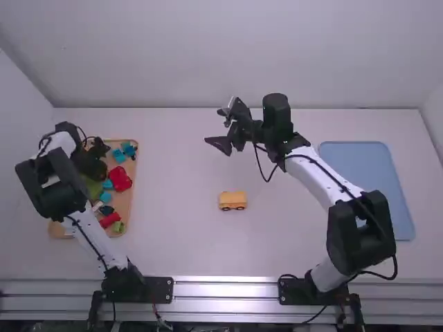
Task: Assemble lego blocks to make yellow taxi
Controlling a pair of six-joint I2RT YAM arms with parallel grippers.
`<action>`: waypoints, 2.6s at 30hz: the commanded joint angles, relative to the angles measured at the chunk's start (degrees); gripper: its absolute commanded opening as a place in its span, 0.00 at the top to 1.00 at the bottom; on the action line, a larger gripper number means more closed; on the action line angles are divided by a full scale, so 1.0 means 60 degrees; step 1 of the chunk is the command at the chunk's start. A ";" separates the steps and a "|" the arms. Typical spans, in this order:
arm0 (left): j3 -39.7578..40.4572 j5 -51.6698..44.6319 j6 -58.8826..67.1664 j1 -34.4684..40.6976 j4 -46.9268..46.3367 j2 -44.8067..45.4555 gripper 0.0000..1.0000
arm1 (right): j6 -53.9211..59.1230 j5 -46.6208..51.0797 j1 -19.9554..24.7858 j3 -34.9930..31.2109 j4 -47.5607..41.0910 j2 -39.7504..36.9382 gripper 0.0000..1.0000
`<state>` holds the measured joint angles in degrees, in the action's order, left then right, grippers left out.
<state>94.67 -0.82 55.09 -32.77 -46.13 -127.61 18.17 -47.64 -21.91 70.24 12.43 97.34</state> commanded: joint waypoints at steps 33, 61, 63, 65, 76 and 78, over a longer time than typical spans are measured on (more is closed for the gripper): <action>-0.2630 -0.0754 -0.2393 0.2590 0.1872 0.6455 0.98 | -0.2095 -0.0299 0.0586 0.0299 0.0069 0.0029 0.01; -0.6594 -0.0317 -0.4681 0.9078 0.9490 0.8761 0.98 | -0.6517 -0.1759 0.1290 -0.4025 0.9584 0.0029 0.01; -0.6597 -0.0943 -0.5009 0.9082 0.9493 0.8462 0.98 | -0.7063 -0.1708 0.1290 -0.4149 1.0083 0.0029 0.01; -0.6597 -0.1304 -0.5009 0.9173 0.9628 0.8178 0.98 | -0.7461 -0.1698 0.1337 -0.4069 0.9934 0.0029 0.03; -0.6615 -0.1122 -0.5792 0.9712 1.0244 0.7774 0.98 | -0.8204 -0.1140 0.1195 -0.3461 0.9187 0.0029 0.13; -0.6615 -0.1235 -0.5796 0.9712 1.0247 0.7774 0.98 | -0.8298 -0.0878 0.1078 -0.3461 0.9198 0.0029 0.14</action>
<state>55.20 -7.16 21.63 25.56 15.09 -81.32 -29.78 -54.63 -14.87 48.01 67.29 97.41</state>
